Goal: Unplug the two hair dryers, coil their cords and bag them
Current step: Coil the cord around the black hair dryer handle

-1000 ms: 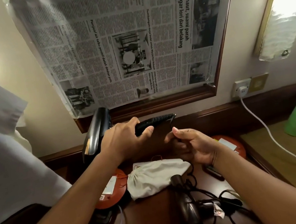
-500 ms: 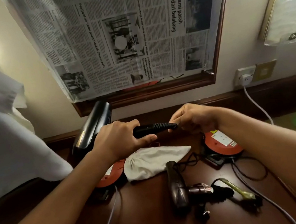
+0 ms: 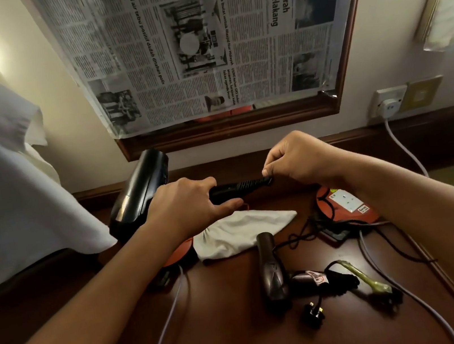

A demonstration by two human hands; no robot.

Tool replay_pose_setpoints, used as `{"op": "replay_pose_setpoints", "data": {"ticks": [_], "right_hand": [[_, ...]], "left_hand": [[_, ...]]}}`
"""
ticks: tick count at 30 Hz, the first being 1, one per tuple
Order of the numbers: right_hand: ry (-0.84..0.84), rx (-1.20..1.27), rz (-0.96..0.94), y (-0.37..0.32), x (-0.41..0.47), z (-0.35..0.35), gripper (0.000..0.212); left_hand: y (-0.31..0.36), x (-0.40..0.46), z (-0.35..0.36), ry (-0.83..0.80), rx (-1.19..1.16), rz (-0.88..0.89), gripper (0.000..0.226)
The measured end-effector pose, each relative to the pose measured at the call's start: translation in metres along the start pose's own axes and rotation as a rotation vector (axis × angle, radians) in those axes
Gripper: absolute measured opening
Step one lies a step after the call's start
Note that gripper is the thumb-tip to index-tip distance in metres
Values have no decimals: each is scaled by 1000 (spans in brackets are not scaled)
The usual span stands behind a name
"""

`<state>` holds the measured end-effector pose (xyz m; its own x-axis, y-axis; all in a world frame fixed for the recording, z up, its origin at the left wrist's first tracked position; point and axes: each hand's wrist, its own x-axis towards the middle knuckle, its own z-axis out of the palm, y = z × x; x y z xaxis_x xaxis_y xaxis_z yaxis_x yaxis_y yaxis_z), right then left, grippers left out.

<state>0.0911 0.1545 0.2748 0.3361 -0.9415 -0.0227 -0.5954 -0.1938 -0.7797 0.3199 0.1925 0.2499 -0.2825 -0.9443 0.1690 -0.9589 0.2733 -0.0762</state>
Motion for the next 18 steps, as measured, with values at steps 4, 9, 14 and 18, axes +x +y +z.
{"op": "replay_pose_setpoints", "data": {"ticks": [4,9,14,18], "right_hand": [[26,120,90,-1,-2,4,16],[55,-4,115,0,-1,17,28],[92,-85,22,0,-10,41,23],[147,-53,23,3,-23,64,31]], "left_hand": [[2,4,0,-36,21,-4,58],[1,11,8,-99,93,-14,62],[-3,9,20,-135,70,-115,71],[-7,7,24,-123,40,-167,73]]}}
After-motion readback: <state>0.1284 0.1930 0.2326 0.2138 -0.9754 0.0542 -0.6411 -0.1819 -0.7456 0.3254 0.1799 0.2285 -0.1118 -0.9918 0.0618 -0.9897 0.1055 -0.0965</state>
